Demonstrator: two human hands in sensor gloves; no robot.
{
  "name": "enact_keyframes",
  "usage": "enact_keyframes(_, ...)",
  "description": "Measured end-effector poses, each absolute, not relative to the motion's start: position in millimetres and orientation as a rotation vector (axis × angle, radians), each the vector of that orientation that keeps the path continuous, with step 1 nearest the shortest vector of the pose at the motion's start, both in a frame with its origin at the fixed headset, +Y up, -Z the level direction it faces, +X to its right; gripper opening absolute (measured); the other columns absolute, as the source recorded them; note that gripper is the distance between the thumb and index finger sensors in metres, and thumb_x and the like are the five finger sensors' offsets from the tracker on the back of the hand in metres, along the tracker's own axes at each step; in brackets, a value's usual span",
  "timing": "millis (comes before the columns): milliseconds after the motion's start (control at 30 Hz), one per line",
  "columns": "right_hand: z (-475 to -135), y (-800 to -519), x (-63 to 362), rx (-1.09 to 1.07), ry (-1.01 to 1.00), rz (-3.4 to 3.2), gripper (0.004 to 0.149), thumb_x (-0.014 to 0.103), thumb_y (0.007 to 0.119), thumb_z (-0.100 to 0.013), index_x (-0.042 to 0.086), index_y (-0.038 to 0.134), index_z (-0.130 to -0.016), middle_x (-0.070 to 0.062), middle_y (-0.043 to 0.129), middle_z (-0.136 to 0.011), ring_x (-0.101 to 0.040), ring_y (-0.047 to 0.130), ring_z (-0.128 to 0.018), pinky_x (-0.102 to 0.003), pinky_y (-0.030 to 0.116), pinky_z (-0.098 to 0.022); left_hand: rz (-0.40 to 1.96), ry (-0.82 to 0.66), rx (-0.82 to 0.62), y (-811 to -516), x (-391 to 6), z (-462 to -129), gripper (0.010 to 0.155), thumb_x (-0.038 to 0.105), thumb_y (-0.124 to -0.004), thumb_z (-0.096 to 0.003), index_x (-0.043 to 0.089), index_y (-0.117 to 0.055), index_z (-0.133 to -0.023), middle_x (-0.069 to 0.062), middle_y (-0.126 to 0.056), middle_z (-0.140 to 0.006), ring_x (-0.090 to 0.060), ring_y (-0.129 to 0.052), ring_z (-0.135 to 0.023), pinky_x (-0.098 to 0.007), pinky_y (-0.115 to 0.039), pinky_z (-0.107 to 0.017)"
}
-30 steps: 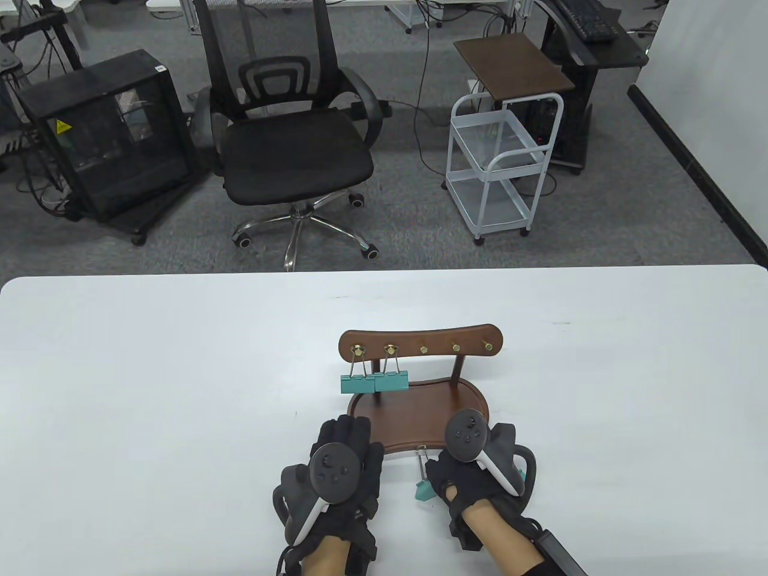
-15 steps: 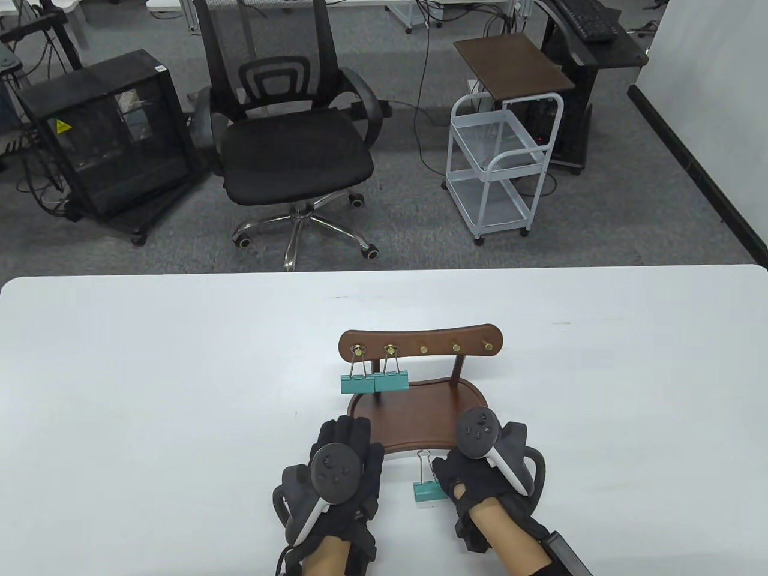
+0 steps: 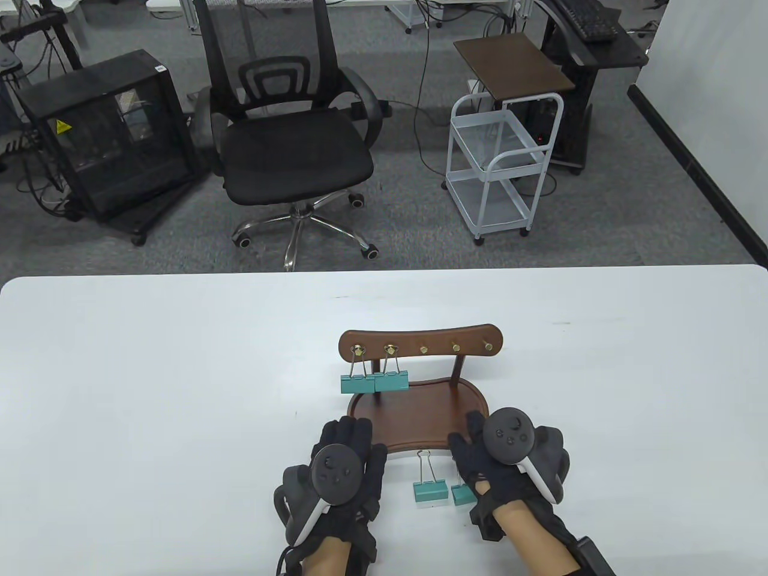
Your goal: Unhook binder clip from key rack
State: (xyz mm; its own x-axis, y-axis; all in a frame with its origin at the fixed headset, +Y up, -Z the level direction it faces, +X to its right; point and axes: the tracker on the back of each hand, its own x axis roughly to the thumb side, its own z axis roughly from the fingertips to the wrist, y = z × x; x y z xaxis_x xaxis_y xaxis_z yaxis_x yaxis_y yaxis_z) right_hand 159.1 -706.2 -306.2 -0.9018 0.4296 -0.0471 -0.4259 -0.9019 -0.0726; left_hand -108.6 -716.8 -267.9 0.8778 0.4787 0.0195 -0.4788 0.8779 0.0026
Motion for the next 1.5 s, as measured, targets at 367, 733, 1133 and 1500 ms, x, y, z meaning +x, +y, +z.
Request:
enact_keyframes(367,-294.2,-709.3,189.3,0.005,-0.169,2.788,0.062,0.052,0.064,-0.040,0.019,0.059,-0.093,-0.012,0.053,-0.103,-0.039,0.050,-0.093,-0.053,0.056,-0.065,0.500,-0.022,0.009,-716.5,-108.3,-267.2,0.064,0.055,-0.059,-0.0535,0.026,-0.064,-0.110,-0.005,-0.060,-0.118,-0.033,-0.051,-0.110,-0.054,-0.051,-0.075)
enact_keyframes(733,-291.2,-729.3,208.1,0.080,-0.382,2.847,0.061,0.051,0.062,-0.039,0.020,0.060,-0.091,-0.012,0.059,-0.101,-0.039,0.055,-0.091,-0.051,0.059,-0.064,0.500,-0.016,0.015,-717.0,-108.2,-266.8,0.063,0.054,-0.060,-0.0540,0.026,-0.064,-0.110,-0.005,-0.060,-0.118,-0.033,-0.052,-0.110,-0.054,-0.051,-0.075)
enact_keyframes(1133,-289.5,-731.5,217.7,0.052,-0.399,2.787,0.060,0.050,0.063,-0.039,0.019,0.062,-0.091,-0.013,0.062,-0.100,-0.039,0.058,-0.090,-0.050,0.060,-0.063,0.482,0.083,0.072,-714.8,-116.0,-266.5,0.065,0.054,-0.072,-0.0536,0.025,-0.063,-0.111,-0.008,-0.061,-0.118,-0.035,-0.055,-0.109,-0.054,-0.054,-0.074)
enact_keyframes(1500,-293.8,-735.0,223.3,0.045,-0.350,2.763,0.060,0.049,0.064,-0.040,0.019,0.063,-0.091,-0.014,0.062,-0.099,-0.040,0.058,-0.090,-0.051,0.061,-0.063,0.788,0.185,0.105,-721.6,-136.3,-272.7,0.075,0.064,-0.068,-0.0526,0.022,-0.055,-0.114,-0.011,-0.061,-0.118,-0.039,-0.062,-0.109,-0.058,-0.061,-0.073)
